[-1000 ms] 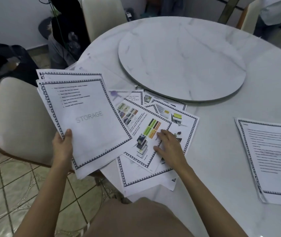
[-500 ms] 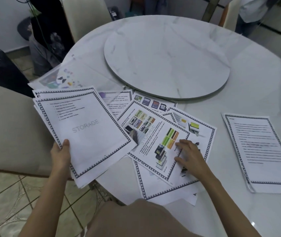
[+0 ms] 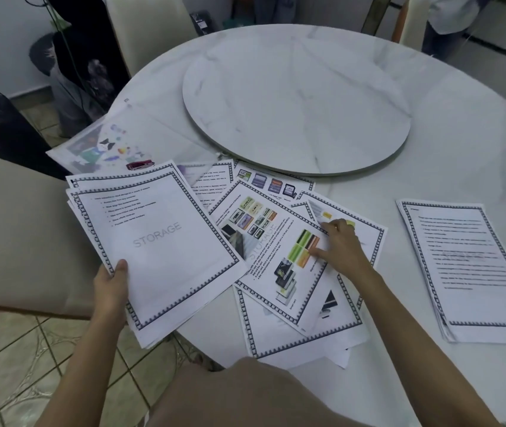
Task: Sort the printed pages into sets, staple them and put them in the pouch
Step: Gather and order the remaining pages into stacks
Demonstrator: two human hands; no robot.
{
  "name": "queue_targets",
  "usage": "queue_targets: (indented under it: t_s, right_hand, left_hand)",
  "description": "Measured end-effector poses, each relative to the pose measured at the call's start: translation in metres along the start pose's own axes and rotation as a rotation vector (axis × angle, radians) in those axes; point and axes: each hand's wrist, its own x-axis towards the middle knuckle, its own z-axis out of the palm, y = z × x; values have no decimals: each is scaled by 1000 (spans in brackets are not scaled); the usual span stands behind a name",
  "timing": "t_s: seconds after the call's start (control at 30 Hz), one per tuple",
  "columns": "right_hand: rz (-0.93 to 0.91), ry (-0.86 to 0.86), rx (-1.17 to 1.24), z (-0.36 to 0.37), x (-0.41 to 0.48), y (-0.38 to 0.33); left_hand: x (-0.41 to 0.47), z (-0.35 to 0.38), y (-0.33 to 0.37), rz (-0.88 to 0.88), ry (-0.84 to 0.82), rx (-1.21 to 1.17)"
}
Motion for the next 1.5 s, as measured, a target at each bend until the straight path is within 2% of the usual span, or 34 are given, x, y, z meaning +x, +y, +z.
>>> queue_targets:
  t_s: [0.2, 0.37, 0.5, 0.63, 0.73, 0.87, 0.97, 1.03, 1.33, 1.5]
  right_hand:
    - [92, 52, 5, -4, 0, 0]
    - [60, 25, 286, -16, -6, 7]
    - [42, 23, 339, -33, -11, 18]
    - [119, 78, 442, -49, -13, 38]
    - [160, 147, 568, -58, -16, 49]
    - [191, 321, 711, -70, -19, 53]
    - [203, 446, 857, -72, -18, 38]
    - [202, 471, 899, -67, -16, 21]
    - [147, 148, 863, 26, -18, -81]
    - [82, 15, 826, 53, -28, -111]
  left_hand:
    - [-3, 1, -3, -6, -14, -1]
    - [-6, 6, -6, -9, -30, 9]
    - [-10, 12, -4, -5, -55, 4]
    - [-10, 15, -2, 7, -108, 4]
    - [-11, 16, 1, 7, -127, 6]
    - [-10, 17, 1, -2, -146, 14]
    - [-9, 18, 2, -9, -164, 21]
    - [-8, 19, 3, -16, -174, 20]
    - [-8, 23, 10, -43, -202, -8]
    - [-10, 26, 11, 18, -241, 42]
